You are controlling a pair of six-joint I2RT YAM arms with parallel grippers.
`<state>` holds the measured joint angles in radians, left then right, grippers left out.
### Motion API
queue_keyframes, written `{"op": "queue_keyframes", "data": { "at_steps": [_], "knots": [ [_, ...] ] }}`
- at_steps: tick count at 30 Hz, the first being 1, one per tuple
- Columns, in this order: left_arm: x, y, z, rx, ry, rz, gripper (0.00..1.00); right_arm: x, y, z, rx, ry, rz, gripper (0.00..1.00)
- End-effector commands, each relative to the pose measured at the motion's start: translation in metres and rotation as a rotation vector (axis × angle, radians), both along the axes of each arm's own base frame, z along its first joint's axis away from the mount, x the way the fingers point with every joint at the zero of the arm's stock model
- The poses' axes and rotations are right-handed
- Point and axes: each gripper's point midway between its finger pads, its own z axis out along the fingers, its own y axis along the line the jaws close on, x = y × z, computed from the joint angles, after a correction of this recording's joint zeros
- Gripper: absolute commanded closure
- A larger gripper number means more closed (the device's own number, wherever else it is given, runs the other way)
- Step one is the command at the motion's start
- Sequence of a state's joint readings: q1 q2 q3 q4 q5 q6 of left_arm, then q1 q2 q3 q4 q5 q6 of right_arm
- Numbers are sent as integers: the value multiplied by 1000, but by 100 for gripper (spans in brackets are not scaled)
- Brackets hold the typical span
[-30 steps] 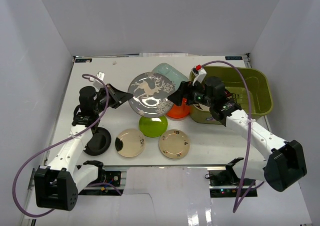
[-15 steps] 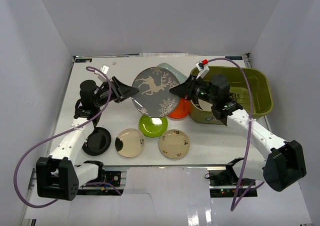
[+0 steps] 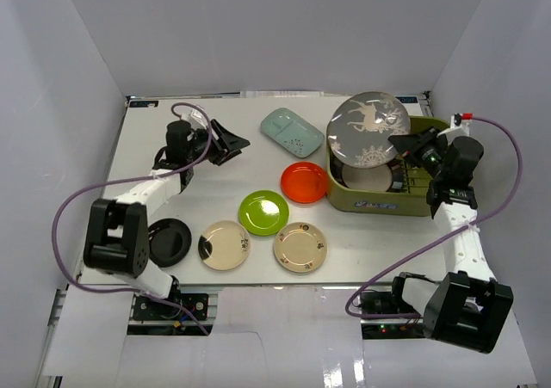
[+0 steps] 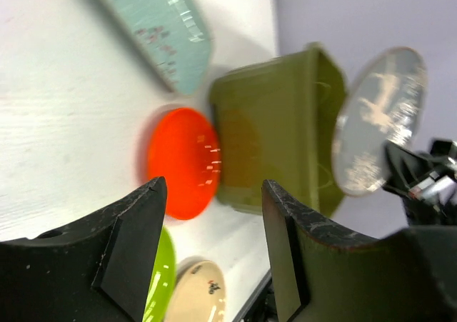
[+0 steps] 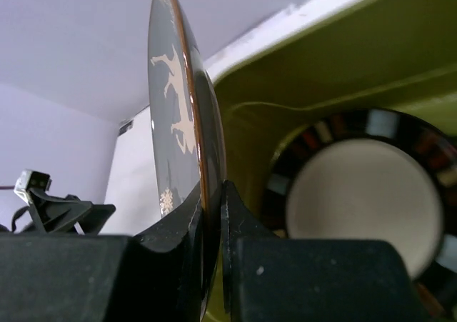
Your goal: Place the plates into the plastic bin on the countertop
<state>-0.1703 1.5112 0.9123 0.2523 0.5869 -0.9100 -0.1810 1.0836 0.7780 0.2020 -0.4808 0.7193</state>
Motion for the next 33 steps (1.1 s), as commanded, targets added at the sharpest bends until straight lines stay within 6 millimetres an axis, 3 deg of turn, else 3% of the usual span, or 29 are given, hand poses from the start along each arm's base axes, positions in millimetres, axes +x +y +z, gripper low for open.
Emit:
{"op": "queue_keyframes", "data": {
  "at_steps": [1, 2, 4, 5, 9, 11, 13, 14, 15, 16, 17, 18, 20, 21, 24, 25, 28, 29, 32, 33],
  "knots": [
    [26, -10, -4, 23, -14, 27, 35, -13, -11, 10, 48, -58, -4, 92],
    [34, -13, -24, 41, 24, 23, 35, -13, -25, 3, 55, -42, -43, 92],
    [48, -22, -30, 70, 28, 30, 35, -12, -36, -13, 54, -11, -77, 92],
    [55, -26, -52, 98, 63, 20, 34, -12, -43, -17, 49, -5, -99, 92],
    [77, -46, -82, 160, 110, -5, 32, -5, -58, -44, -3, 77, -152, 92],
    [91, -51, -84, 165, 101, -1, 31, -3, -64, -57, -51, 108, -162, 91],
    [103, -55, -109, 183, 136, 8, 30, -3, -69, -72, -72, 149, -181, 88],
    [109, -55, -101, 184, 117, 18, 30, -2, -69, -75, -71, 154, -180, 88],
    [114, -55, -105, 188, 124, 25, 30, -2, -69, -78, -69, 159, -175, 81],
    [118, -57, -123, 196, 149, 27, 30, -3, -68, -81, -69, 165, -170, 76],
    [129, -61, -118, 191, 130, 32, 30, -3, -69, -85, -76, 180, -167, 70],
    [131, -62, -136, 203, 163, 28, 30, -3, -70, -87, -85, 186, -172, 55],
    [140, -61, -145, 220, 170, 43, 31, -4, -72, -92, -96, 202, -179, 41],
    [146, -62, -144, 222, 164, 50, 32, -4, -74, -95, -104, 208, -190, 26],
    [154, -60, -150, 228, 161, 78, 35, -6, -84, -97, -131, 230, -246, 4],
    [156, -61, -152, 227, 163, 84, 35, -7, -88, -98, -140, 240, -276, 2],
    [165, -63, -155, 238, 150, 104, 36, -12, -110, -93, -206, 241, -399, 8],
    [165, -65, -162, 245, 157, 106, 36, -16, -124, -87, -242, 232, -487, 8],
    [172, -68, -169, 244, 162, 121, 41, -30, -151, -84, -278, 219, -665, 5],
    [173, -67, -170, 242, 165, 129, 45, -31, -151, -82, -273, 205, -671, 2]
  ]
}}
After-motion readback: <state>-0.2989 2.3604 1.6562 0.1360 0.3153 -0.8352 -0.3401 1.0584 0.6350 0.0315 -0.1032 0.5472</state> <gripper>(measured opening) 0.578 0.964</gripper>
